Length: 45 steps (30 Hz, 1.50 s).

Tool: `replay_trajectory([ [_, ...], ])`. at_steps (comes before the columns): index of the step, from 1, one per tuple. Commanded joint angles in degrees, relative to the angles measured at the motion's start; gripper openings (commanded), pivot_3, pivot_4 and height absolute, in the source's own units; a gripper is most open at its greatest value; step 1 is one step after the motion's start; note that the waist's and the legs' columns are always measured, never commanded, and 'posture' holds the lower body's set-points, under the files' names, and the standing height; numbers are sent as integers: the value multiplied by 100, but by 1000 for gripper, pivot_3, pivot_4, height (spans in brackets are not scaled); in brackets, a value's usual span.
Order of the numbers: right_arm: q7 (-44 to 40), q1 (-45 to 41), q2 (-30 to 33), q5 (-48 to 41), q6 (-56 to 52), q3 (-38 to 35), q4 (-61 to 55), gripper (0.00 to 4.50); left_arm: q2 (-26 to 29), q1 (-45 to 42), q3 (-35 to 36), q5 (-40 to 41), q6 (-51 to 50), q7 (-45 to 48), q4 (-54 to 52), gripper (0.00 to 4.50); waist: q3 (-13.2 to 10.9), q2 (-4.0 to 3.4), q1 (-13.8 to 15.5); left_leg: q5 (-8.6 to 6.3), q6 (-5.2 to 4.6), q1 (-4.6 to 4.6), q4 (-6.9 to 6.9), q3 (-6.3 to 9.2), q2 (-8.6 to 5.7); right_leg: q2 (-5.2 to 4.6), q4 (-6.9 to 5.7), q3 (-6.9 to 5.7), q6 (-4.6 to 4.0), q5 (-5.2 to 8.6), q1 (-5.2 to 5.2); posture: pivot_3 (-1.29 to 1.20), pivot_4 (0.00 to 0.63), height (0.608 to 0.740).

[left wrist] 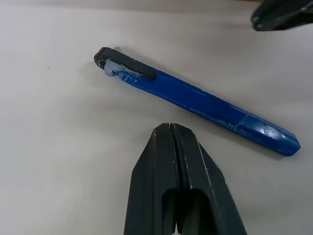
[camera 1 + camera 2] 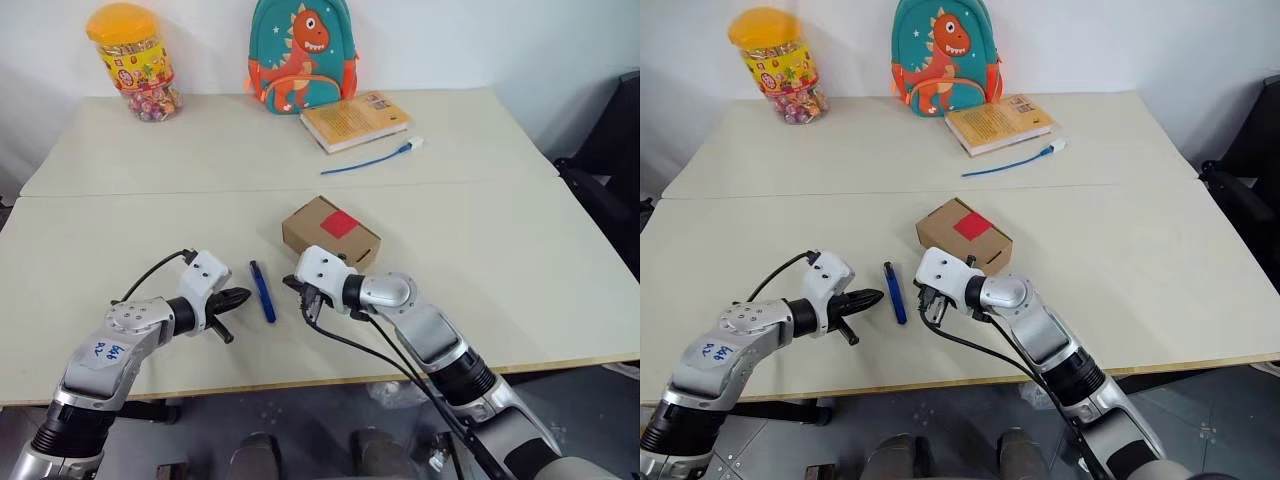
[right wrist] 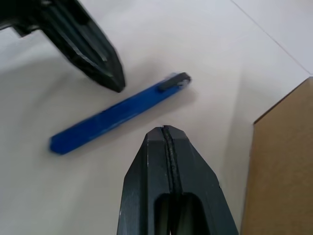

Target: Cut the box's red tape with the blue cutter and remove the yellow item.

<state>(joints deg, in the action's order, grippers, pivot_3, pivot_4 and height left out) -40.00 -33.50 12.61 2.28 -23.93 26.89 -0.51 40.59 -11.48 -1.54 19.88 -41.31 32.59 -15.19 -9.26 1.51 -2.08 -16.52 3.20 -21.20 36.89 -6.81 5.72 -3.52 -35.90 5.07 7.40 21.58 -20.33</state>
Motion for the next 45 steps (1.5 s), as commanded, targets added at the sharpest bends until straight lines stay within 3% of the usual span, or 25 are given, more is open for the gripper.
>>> replay_trajectory([
  [1,-187,87,-65,-38,-232,148,340,0,-179,11,-605,-87,-297,217,122,43,8,5,14,0,0,2,0,1,-1,-1,0,-1,-1,0,2,0,150,740],
  [6,-564,34,164,-122,-520,114,-196,0,-264,-73,-584,-95,-410,271,-26,43,24,10,22,-6,-2,3,-2,4,0,-4,1,-2,-22,11,6,0,150,740],
  [13,-1379,275,806,-835,83,-489,-1272,0,-31,337,-277,-109,-351,422,-201,43,13,-6,44,-39,-4,-24,-14,-4,1,-9,17,-14,-22,11,-21,0,150,740],
  [19,-1492,630,1277,-795,-457,-202,-1537,0,28,442,-147,-155,-386,478,-237,43,10,-12,30,-77,-7,-24,-9,-46,14,-5,36,-25,-21,13,-38,0,150,740],
  [25,-555,586,680,-276,-754,64,-951,0,24,421,-165,-162,-427,494,-242,43,5,-11,1,-79,-9,-19,15,-81,27,-4,41,-21,-18,15,-39,0,150,740],
  [31,109,608,158,95,-306,91,-362,0,13,411,-280,-159,-508,522,-301,43,5,-13,-41,-78,-6,-3,15,-96,29,-3,34,-15,-17,14,-35,0,150,740],
  [45,-579,712,-25,-432,-495,174,-266,0,-663,205,-646,-225,-589,286,-441,43,8,-11,42,-82,-9,4,20,-97,27,-5,33,-15,-17,14,-28,0,150,740],
])
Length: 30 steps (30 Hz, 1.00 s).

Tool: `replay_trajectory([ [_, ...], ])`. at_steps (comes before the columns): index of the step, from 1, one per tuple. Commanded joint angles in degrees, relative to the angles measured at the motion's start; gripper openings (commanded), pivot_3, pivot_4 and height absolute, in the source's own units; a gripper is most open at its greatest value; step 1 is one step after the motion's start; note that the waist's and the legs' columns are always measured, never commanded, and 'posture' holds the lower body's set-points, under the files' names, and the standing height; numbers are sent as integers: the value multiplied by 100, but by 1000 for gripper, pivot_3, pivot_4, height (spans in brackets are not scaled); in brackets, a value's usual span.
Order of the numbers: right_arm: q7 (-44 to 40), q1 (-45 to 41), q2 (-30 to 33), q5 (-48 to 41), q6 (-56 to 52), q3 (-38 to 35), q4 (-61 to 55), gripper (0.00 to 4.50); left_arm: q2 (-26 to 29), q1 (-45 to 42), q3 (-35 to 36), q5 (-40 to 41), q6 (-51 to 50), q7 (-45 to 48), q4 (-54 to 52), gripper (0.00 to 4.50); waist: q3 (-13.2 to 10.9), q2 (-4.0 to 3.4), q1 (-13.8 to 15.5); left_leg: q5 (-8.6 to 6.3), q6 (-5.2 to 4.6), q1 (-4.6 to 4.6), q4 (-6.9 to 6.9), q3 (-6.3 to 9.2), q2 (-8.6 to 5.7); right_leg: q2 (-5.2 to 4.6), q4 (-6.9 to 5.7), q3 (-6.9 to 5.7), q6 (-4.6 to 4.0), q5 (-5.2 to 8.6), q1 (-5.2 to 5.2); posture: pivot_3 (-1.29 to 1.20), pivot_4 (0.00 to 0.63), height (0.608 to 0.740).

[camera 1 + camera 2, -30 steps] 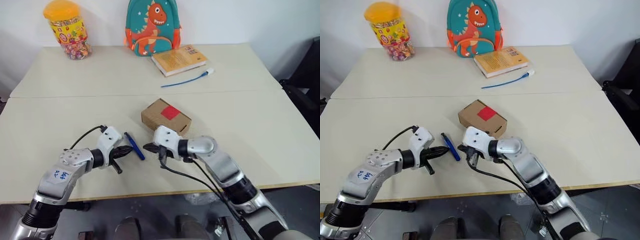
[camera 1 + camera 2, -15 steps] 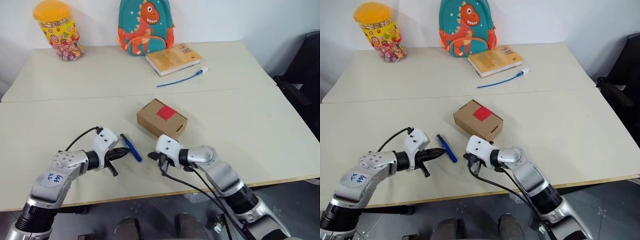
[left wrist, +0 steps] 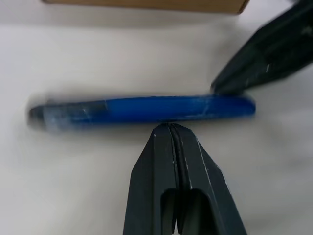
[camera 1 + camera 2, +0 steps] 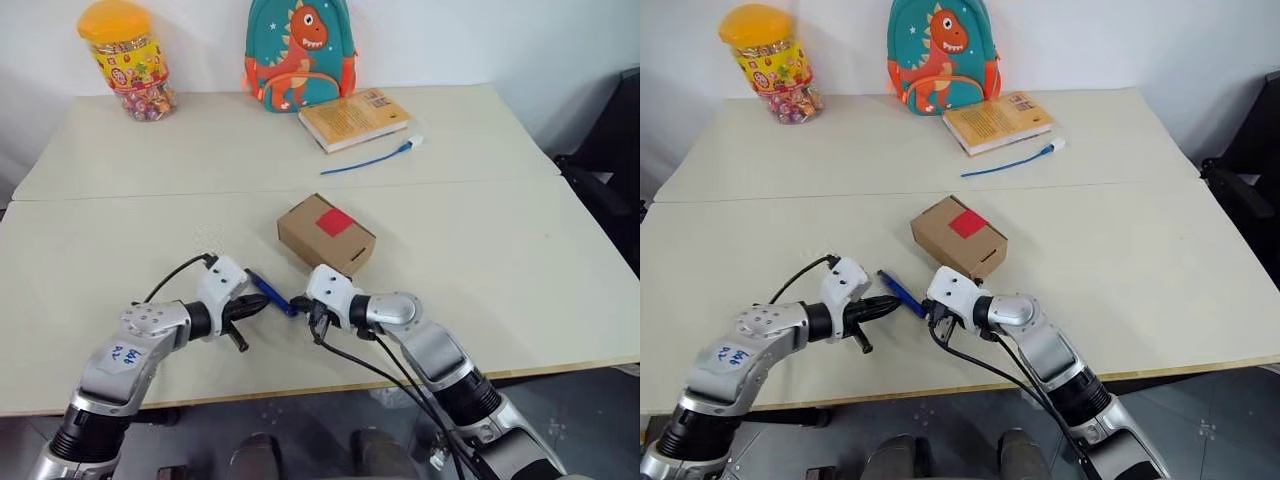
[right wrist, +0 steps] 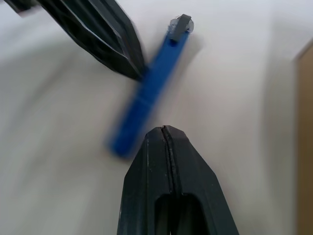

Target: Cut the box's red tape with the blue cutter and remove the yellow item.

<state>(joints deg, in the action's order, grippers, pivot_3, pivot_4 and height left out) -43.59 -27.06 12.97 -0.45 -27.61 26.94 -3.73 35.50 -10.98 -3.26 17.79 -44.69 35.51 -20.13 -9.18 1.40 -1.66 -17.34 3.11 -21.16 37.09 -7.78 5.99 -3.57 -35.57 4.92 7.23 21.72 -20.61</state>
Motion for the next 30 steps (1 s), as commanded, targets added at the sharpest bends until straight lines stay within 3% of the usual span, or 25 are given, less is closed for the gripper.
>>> replay_trajectory([
  [1,-241,57,-79,-190,-140,149,56,0,-204,164,-455,-6,-259,-33,23,43,0,0,-1,0,0,0,-1,0,0,0,0,0,0,0,0,0,150,740],
  [12,-395,16,-86,-280,-241,148,59,0,-216,368,-267,37,-267,-75,-205,43,0,0,-19,-3,4,-2,-6,-1,2,2,1,-1,1,0,-6,0,150,740],
  [19,-877,105,629,-531,-966,84,-637,0,33,749,171,240,-22,182,-372,43,-1,0,-33,-20,6,-3,-9,-16,11,2,3,-5,1,0,-17,0,150,740],
  [24,-1034,330,1164,-701,-1126,-16,-999,0,14,832,108,302,190,312,-414,43,-1,0,-7,-34,0,-10,-6,-54,17,-1,4,-3,1,0,-42,0,150,740],
  [27,-1169,619,1473,-1002,-956,-362,-1369,0,129,978,259,314,335,395,-420,43,-1,2,4,-39,-4,-11,-4,-60,16,-3,7,0,1,0,-44,0,150,740],
  [30,-1469,1104,1749,-1611,-305,-1193,-1840,0,356,1281,844,486,676,659,-344,43,-9,9,-3,-46,0,-15,-7,-68,19,-2,14,0,1,0,-51,0,150,740],
])
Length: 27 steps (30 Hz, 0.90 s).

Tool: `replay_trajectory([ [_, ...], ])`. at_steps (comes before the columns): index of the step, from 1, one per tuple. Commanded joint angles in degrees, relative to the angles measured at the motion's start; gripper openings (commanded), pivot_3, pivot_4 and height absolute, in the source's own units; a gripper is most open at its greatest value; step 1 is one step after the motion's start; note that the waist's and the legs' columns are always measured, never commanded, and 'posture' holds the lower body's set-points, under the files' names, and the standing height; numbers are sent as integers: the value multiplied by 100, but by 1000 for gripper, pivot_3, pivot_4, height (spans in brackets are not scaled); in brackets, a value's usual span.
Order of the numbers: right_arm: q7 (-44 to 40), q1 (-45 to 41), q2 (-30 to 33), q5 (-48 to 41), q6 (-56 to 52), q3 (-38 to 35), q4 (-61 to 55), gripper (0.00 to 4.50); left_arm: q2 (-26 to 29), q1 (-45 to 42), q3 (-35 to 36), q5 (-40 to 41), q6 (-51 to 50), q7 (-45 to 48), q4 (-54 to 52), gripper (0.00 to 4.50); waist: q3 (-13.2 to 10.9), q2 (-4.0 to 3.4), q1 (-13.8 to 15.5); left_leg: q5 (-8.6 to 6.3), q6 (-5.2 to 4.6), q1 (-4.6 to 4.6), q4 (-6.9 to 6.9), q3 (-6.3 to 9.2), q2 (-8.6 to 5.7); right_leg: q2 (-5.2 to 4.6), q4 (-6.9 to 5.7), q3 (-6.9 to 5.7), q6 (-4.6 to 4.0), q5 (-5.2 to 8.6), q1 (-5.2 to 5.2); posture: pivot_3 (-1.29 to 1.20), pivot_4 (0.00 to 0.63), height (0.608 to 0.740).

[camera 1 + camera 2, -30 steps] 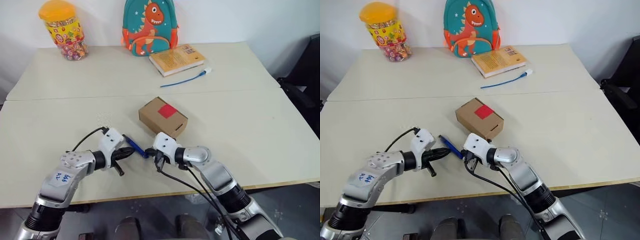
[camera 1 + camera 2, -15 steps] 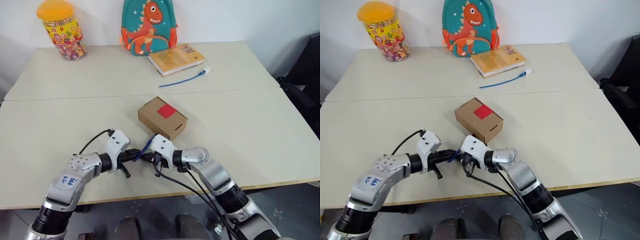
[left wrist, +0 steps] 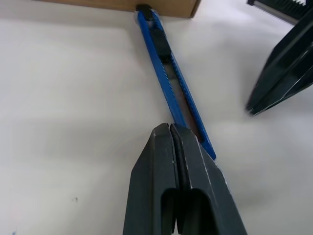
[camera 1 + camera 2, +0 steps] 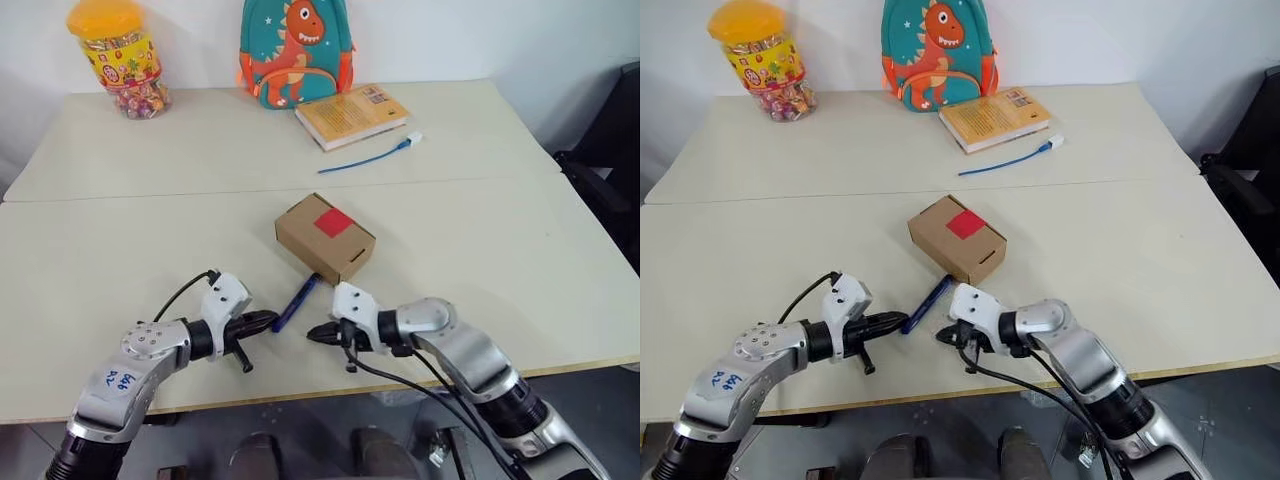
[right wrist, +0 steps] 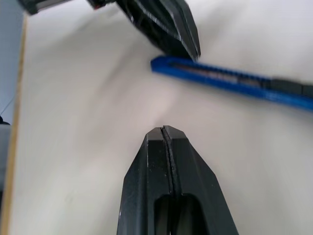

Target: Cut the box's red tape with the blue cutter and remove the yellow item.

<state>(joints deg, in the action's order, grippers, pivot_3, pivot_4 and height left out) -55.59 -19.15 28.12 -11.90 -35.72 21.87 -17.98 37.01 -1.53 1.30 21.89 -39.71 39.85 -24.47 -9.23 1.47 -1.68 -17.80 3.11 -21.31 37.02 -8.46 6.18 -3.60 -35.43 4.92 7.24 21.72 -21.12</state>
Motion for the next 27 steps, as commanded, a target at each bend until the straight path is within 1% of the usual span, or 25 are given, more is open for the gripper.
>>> replay_trajectory([
  [1,-374,488,312,-716,646,-997,-546,0,283,453,571,117,390,356,102,43,-12,6,-12,-1,1,-3,-1,-2,1,1,0,0,0,0,-5,0,150,740],
  [2,-460,667,371,-955,813,-1321,-657,0,343,581,754,111,699,479,121,43,-21,10,-34,-2,3,-6,-4,-15,6,2,1,-1,0,0,-17,0,150,740],
  [3,-556,845,456,-1297,832,-1757,-766,0,435,766,1020,166,1077,754,165,209,-29,14,-54,-3,6,-9,-4,-29,15,5,1,-2,1,0,-25,0,150,740],
  [4,-721,1021,611,-1565,877,-2101,-873,167,506,944,1267,151,1467,947,230,406,-42,15,-71,-3,8,-10,-4,-35,22,10,1,-2,1,0,-31,0,150,740],
  [6,-858,1251,856,-1734,1134,-2629,-960,533,556,1237,1749,227,1957,1205,355,879,-54,14,-76,-5,16,-11,-1,-40,39,22,1,-4,2,-1,-36,0,150,740],
  [9,-870,1344,1020,-1721,1694,-3067,-993,1506,532,1745,2230,262,2416,1433,361,1776,-66,25,-99,-5,16,-11,3,-41,42,23,1,-4,2,0,-37,0,150,740],
  [10,-988,1353,888,-1875,2100,-3256,-947,1854,497,1919,2374,247,2534,1458,354,2102,-69,26,-106,-6,16,-11,4,-43,42,23,2,-3,1,0,-37,0,150,740],
  [12,-1142,1386,721,-2093,2583,-3469,-879,2609,454,2115,2523,232,2677,1467,350,2755,-73,31,-126,-6,15,-11,4,-43,42,23,2,-3,1,0,-35,0,150,740],
  [16,-1437,1439,1052,-3000,2116,-3877,-832,3840,96,2775,2982,167,2939,1167,85,3905,-107,40,-146,-11,10,-12,5,-46,42,22,3,0,2,-1,-34,0,150,740],
  [17,-1460,1447,1091,-3128,2069,-3918,-818,4220,28,2876,3021,212,2952,1143,28,4258,-110,43,-148,-13,7,-12,6,-48,42,20,3,2,2,-1,-34,0,150,740],
  [18,-1581,1478,1143,-3159,2114,-3905,-802,4467,-52,2949,3024,226,2978,1093,-45,4480,-112,45,-151,-16,5,-12,9,-49,42,20,3,4,2,-1,-34,0,150,740],
  [21,-1774,1590,1223,-3112,2231,-3814,-786,4467,-236,2889,2749,411,2684,854,-431,4480,-120,51,-137,-15,5,-12,13,-47,45,22,2,4,2,-1,-33,0,150,740],
  [24,-1803,1621,1237,-3113,2248,-3786,-784,4467,-387,2651,2354,452,2360,490,-792,4480,-129,40,-135,-15,3,-12,23,-45,42,21,0,5,4,-2,-25,0,150,740],
  [25,-1800,1625,1239,-3118,2245,-3788,-787,4467,-418,2582,2240,383,2284,360,-862,4480,-129,41,-140,-15,1,-12,28,-46,41,21,-1,9,9,-5,-24,0,150,740],
  [27,-1808,1651,1257,-3122,2246,-3794,-814,4467,-634,2274,1774,173,2048,-147,-1103,4480,-132,37,-145,-14,1,-10,32,-45,43,23,-5,10,14,-7,-23,0,150,740],
])
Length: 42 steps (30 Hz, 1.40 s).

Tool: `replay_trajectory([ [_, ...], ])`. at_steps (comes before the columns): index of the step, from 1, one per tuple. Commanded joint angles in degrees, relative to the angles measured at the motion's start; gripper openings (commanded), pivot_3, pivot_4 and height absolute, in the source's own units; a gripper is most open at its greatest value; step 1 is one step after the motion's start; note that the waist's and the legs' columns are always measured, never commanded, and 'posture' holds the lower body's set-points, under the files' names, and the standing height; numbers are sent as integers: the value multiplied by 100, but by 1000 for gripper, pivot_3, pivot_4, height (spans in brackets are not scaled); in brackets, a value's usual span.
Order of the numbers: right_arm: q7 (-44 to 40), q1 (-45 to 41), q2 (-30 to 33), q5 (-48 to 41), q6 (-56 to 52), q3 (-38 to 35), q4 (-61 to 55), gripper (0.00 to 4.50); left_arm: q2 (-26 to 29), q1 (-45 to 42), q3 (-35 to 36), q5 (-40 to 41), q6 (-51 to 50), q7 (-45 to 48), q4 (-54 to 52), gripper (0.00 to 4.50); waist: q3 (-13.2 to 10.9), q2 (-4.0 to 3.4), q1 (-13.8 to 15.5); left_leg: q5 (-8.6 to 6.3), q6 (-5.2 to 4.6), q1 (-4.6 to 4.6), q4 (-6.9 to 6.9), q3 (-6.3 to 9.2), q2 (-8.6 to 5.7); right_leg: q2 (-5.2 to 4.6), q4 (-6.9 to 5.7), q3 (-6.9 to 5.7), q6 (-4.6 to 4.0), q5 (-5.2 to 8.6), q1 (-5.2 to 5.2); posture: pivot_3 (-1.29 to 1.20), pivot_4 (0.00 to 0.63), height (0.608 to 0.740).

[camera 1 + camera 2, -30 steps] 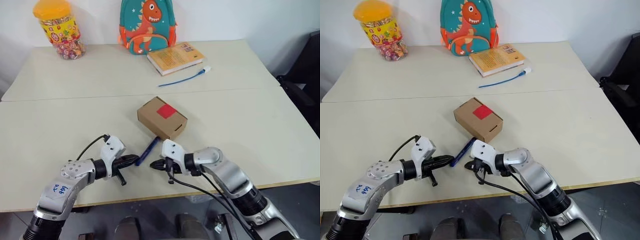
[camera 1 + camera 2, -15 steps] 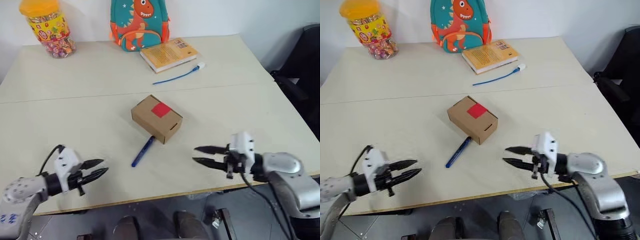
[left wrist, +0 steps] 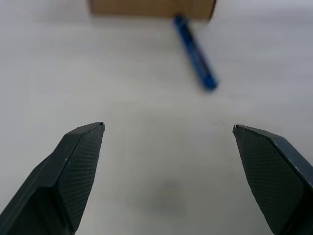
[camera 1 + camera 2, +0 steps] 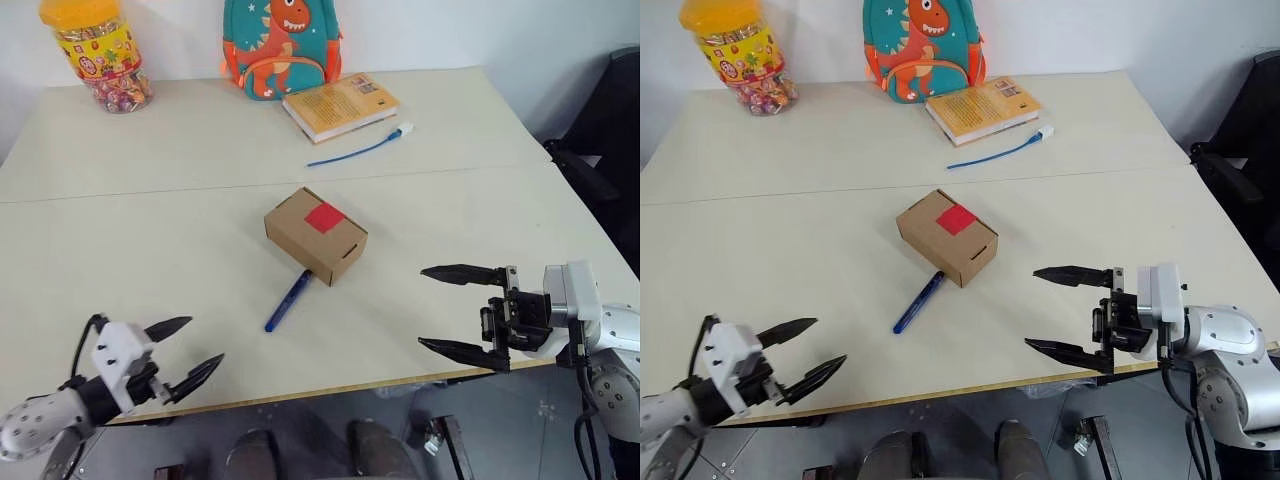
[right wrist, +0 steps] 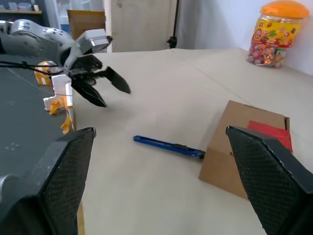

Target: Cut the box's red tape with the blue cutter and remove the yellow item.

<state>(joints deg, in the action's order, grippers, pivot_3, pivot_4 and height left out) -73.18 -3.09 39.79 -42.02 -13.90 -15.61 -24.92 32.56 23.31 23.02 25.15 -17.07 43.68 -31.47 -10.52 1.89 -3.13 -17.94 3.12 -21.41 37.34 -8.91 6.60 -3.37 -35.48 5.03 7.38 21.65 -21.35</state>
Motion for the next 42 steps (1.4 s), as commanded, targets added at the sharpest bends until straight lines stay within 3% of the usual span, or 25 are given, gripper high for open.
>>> replay_trajectory([
  [1,-85,70,117,-80,104,-42,-151,4467,-316,-301,-597,-51,-440,-733,-567,4480,-5,-8,0,0,0,4,1,-1,0,0,-1,2,1,0,1,0,150,740],
  [5,53,199,202,-119,-13,-126,-327,4467,-666,-397,-1474,-593,-671,-1389,-876,4480,-7,-9,-6,0,0,4,5,-1,1,2,-5,5,6,-3,0,0,150,740],
  [10,264,317,168,-82,28,-111,-361,4467,-951,-923,-2334,-1206,-772,-1920,-508,4480,-12,-15,2,6,7,8,14,0,6,10,-15,8,9,-4,0,0,150,740],
  [12,369,306,143,-58,37,-115,-314,4467,-1070,-1173,-2573,-1498,-792,-2164,-275,4480,-26,-46,4,15,-2,9,16,61,-7,7,14,-31,26,-13,69,0,150,740],
  [15,465,279,138,-41,56,-52,-329,4467,-1290,-1390,-2774,-1711,-830,-2445,-16,4480,-38,-92,-8,51,-25,9,-25,259,-71,-70,126,-251,39,-20,260,0,150,740],
  [16,512,284,125,-53,46,-29,-364,4467,-1341,-1434,-2877,-1802,-867,-2515,55,4480,-39,-111,6,66,-43,4,-40,383,-120,-125,173,-394,28,-15,354,0,150,740],
  [18,619,297,89,-23,71,-2,-421,4467,-1454,-1462,-2988,-1859,-994,-2625,132,4480,-29,-147,62,97,-66,-28,-42,566,-183,-180,184,-566,24,-12,415,0,150,740],
  [19,669,300,85,-29,52,15,-440,4467,-1486,-1460,-3021,-1853,-1087,-2638,153,4480,-28,-149,149,135,-48,-83,-30,634,-211,-205,171,-621,22,-10,389,0,150,740],
  [25,711,375,130,-16,96,47,-482,4467,-1370,-1492,-3117,-1675,-1409,-2331,292,4480,-27,-152,364,145,-40,-100,-18,580,-215,-208,106,-573,30,-5,305,0,150,740],
  [28,737,350,124,2,109,79,-459,4500,-1314,-1654,-3171,-1630,-1437,-2172,383,3877,-25,-154,358,154,-37,-86,-22,533,-207,-208,106,-546,31,-4,286,0,150,740],
  [32,732,381,115,46,158,71,-414,4500,-1349,-1975,-3262,-1562,-1504,-1976,656,2755,-23,-157,388,162,-34,-76,-24,527,-206,-208,89,-536,32,-5,283,0,150,740],
  [42,751,592,76,56,298,5,-445,4500,-1372,-2370,-3388,-1668,-1531,-1903,992,2755,-17,-167,456,164,-39,-73,-21,513,-208,-208,73,-509,32,-5,275,0,150,740],
])
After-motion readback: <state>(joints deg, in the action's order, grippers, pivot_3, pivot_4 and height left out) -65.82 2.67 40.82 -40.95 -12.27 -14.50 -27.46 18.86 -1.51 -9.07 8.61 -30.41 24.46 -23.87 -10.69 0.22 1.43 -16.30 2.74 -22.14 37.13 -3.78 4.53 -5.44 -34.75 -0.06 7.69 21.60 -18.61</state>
